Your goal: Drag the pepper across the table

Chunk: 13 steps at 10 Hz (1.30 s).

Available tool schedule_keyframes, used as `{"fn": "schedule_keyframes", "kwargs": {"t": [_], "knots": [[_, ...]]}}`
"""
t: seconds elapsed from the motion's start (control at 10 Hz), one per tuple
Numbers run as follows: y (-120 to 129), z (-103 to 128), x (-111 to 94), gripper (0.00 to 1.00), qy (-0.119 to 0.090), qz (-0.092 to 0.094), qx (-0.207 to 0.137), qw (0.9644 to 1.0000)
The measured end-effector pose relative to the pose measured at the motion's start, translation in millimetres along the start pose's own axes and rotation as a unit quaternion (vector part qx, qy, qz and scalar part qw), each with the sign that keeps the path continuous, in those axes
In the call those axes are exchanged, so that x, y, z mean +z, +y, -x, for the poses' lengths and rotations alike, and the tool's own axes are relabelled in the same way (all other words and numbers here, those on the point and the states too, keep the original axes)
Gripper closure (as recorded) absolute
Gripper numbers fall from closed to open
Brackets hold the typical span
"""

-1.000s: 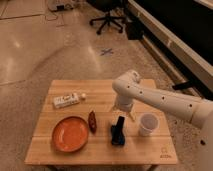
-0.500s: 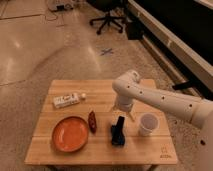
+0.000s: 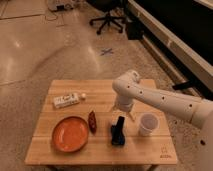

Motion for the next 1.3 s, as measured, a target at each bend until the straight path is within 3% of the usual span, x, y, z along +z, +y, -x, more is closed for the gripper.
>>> {"fn": "schedule_keyframes", "kwargs": {"t": [0.6, 0.7, 0.9, 1.3], "knots": [[-9, -4, 0, 0.20, 0.006, 0.001, -0.011, 0.9999], [-21, -7, 1, 0.20, 0.012, 0.002, -0.027, 0.9996], [-66, -18, 7, 0.20, 0.030, 0.001, -0.076, 0.9967], [-138, -7, 37, 0.20, 0.020, -0.007, -0.134, 0.9907]]}}
